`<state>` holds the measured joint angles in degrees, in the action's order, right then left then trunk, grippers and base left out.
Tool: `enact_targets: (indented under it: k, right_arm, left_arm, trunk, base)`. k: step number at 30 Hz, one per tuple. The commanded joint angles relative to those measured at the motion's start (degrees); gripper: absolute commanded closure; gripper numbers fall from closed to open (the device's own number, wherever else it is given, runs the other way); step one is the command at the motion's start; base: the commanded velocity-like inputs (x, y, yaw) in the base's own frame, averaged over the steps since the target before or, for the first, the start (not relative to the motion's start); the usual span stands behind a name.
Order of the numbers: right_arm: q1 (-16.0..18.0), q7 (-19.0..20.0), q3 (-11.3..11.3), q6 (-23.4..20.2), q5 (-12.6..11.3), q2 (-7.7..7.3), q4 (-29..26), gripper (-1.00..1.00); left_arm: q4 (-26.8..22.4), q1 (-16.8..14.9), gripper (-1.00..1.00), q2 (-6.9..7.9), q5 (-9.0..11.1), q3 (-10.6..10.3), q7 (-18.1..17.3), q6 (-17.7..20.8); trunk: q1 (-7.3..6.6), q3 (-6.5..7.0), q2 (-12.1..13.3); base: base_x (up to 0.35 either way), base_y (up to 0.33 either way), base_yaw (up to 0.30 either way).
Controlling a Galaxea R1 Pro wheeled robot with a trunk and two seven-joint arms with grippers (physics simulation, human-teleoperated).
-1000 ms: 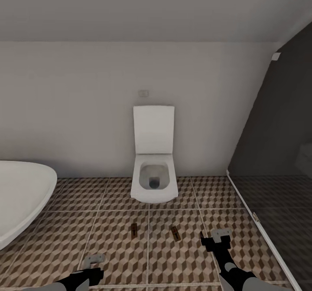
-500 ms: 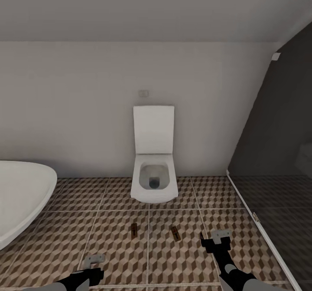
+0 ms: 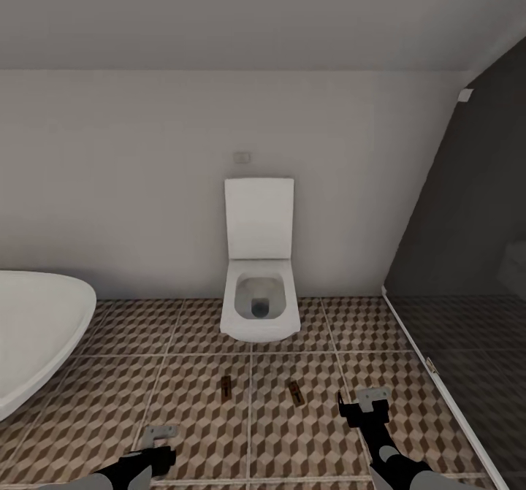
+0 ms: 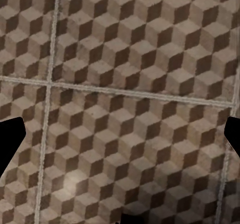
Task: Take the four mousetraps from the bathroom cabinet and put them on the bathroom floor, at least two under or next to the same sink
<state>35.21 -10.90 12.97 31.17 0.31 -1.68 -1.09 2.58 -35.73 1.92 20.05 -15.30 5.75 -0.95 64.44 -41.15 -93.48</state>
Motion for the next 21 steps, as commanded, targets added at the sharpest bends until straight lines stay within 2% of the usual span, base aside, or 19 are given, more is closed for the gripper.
enact_targets:
  k: [1, 4, 7, 9, 10, 12, 13, 16, 17, 19, 21]
  right_arm:
    - [0.0, -0.4, 0.5, 0.0, 0.0, 0.0, 0.0, -1.0]
    - [0.0, -0.4, 0.5, 0.0, 0.0, 0.0, 0.0, -1.0]
    - [-0.2, -0.4, 0.5, 0.0, 0.0, -0.05, 0.0, -1.0]
    - [-0.3, -0.4, 0.5, 0.0, 0.0, -0.05, 0.0, -1.0]
    - [-0.4, -0.4, 0.5, 0.0, 0.0, -0.03, 0.0, -1.0]
    - [-0.4, -0.4, 0.5, 0.0, 0.0, -0.02, 0.1, -1.0]
    - [-0.5, -0.4, 0.5, 0.0, 0.0, -0.01, 0.0, -1.0]
    - [-0.5, -0.4, 0.5, 0.0, 0.0, 0.0, 0.0, -1.0]
    - [-0.5, -0.4, 0.5, 0.0, 0.0, 0.0, 0.0, -1.0]
    - [-0.5, -0.4, 0.5, 0.0, 0.0, -0.01, 0.0, -1.0]
    - [-0.5, -0.4, 0.5, 0.0, 0.0, 0.0, 0.0, -1.0]
  left_arm:
    - [-0.8, -0.1, -1.0, 0.09, 0.4, -0.5, 0.1, -0.1]
    - [-3.7, 0.0, -1.0, 1.01, 0.4, -0.4, 0.2, 0.0]
    - [-5.9, 0.0, -1.0, 2.77, 0.4, -0.5, -0.5, 0.0]
    - [-6.7, 0.0, -1.0, 4.53, 0.4, -0.5, -2.7, -0.1]
    - [-7.0, 0.0, -1.0, 6.07, 0.4, -0.5, -6.0, -0.1]
    - [-7.2, 0.0, -1.0, 7.83, 0.4, -0.6, -10.6, -0.1]
    - [-7.4, 0.0, -1.0, 9.76, 0.4, -0.5, -15.7, -0.1]
    - [-7.7, 0.0, -1.0, 12.9, 0.5, -0.5, -22.6, -0.1]
    - [-7.8, 0.0, -1.0, 14.41, 0.5, -0.5, -25.6, -0.2]
    - [-7.6, 0.0, -1.0, 15.66, 0.5, -0.4, -28.2, -0.3]
    - [-6.3, 0.0, -1.0, 16.24, 0.4, -0.4, -29.5, -0.4]
  trunk:
    - [-0.01, -0.05, 0.0]
    - [-0.01, -0.05, 0.0]
    - [-0.01, -0.05, 0.0]
    - [-0.01, -0.05, 0.0]
    - [-0.01, -0.05, 0.0]
    - [-0.01, -0.05, 0.0]
    - [-0.01, -0.05, 0.0]
    - [-0.01, -0.05, 0.0]
    - [-0.01, -0.05, 0.0]
    - [-0.01, -0.05, 0.0]
    - [-0.01, -0.05, 0.0]
  base:
    - [0.0, 0.0, 0.0]
    - [0.0, 0.0, 0.0]
    - [0.0, 0.0, 0.0]
    - [0.0, 0.0, 0.0]
    - [0.0, 0.0, 0.0]
    - [0.0, 0.0, 0.0]
    - [0.0, 0.0, 0.0]
    - [0.0, 0.0, 0.0]
    - [0.0, 0.0, 0.0]
    - [0.0, 0.0, 0.0]
    - [0.0, 0.0, 0.0]
